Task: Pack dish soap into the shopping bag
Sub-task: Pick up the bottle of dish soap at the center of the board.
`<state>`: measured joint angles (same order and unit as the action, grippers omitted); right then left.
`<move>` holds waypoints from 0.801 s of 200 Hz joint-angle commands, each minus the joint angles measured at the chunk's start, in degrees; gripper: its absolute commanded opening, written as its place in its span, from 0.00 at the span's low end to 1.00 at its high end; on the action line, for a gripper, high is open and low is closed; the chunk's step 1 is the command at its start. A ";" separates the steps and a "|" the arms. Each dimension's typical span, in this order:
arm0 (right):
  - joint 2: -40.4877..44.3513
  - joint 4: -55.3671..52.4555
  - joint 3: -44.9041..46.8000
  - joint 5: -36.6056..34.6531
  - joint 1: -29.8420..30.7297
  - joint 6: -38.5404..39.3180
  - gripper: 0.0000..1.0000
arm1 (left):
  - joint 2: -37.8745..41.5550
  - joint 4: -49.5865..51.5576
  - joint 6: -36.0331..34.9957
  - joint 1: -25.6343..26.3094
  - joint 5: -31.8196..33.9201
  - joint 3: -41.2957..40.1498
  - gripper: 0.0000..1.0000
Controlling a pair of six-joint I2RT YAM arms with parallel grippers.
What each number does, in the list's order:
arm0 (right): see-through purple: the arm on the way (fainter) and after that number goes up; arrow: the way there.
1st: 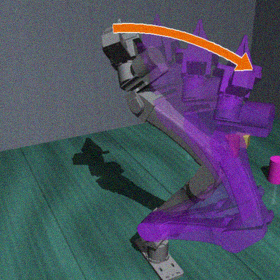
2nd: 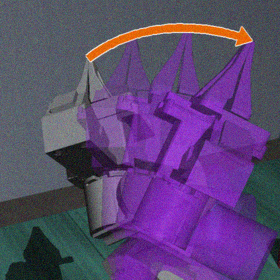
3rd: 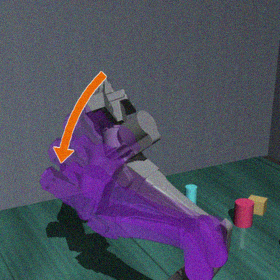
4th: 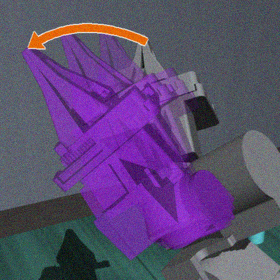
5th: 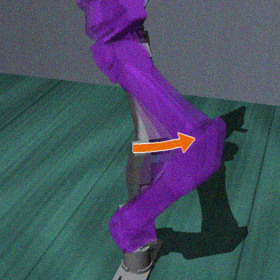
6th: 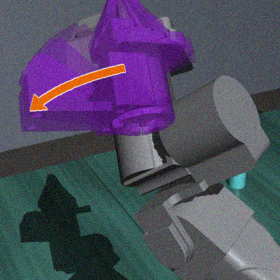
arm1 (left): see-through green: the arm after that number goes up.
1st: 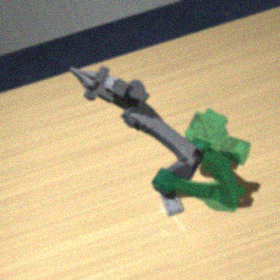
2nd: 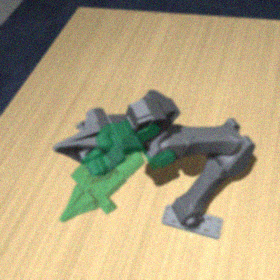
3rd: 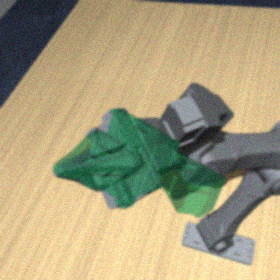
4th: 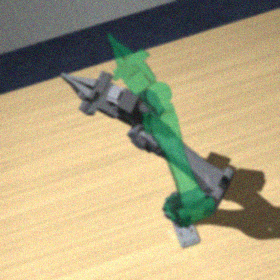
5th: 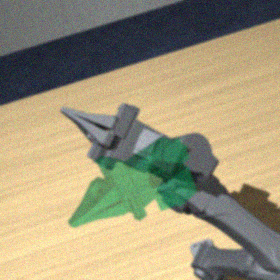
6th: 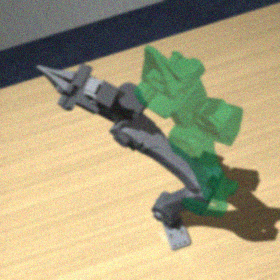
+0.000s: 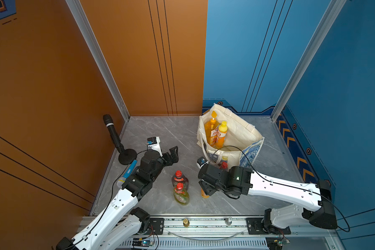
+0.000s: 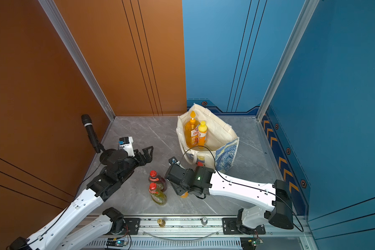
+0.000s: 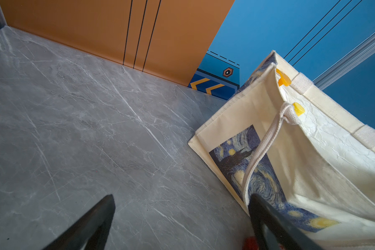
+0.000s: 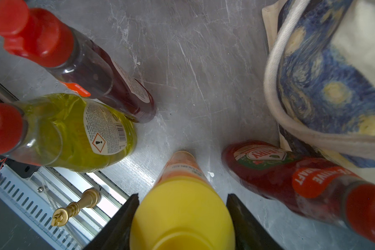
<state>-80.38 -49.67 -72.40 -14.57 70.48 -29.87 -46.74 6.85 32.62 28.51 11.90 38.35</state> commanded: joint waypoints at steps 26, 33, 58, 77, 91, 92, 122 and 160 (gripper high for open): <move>-0.26 1.56 1.22 1.27 -0.86 0.99 0.59 | -0.30 -1.83 0.35 -0.39 -1.62 -0.85 0.98; -0.44 1.51 1.25 1.30 -1.04 1.24 0.58 | -0.29 -2.08 0.42 -0.39 -1.69 -1.04 0.98; -1.05 1.57 1.28 1.05 -1.14 1.89 0.50 | -0.50 -2.67 -0.10 -0.49 -1.62 -1.04 0.98; -1.49 1.71 1.10 1.15 -1.13 2.31 0.46 | -1.25 -2.97 -0.81 -0.73 -1.70 -0.50 0.98; -1.86 1.77 0.67 1.20 -1.15 2.66 0.41 | -1.96 -2.90 -1.34 -0.83 -2.09 0.18 0.98; -1.92 1.77 0.63 1.23 -1.14 2.70 0.40 | -2.00 -2.90 -1.38 -0.87 -2.12 0.21 0.98; -2.50 1.69 -0.96 1.13 -1.11 3.84 0.34 | -2.76 -3.14 -1.56 -0.98 -3.17 1.08 0.98; -2.68 0.52 -4.18 0.43 -2.03 5.21 0.32 | -2.74 -2.81 -1.93 -1.01 -3.20 1.18 0.98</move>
<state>-82.43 -47.66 -73.60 -13.67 69.32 -26.30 -49.52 4.47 32.34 28.01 9.87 38.20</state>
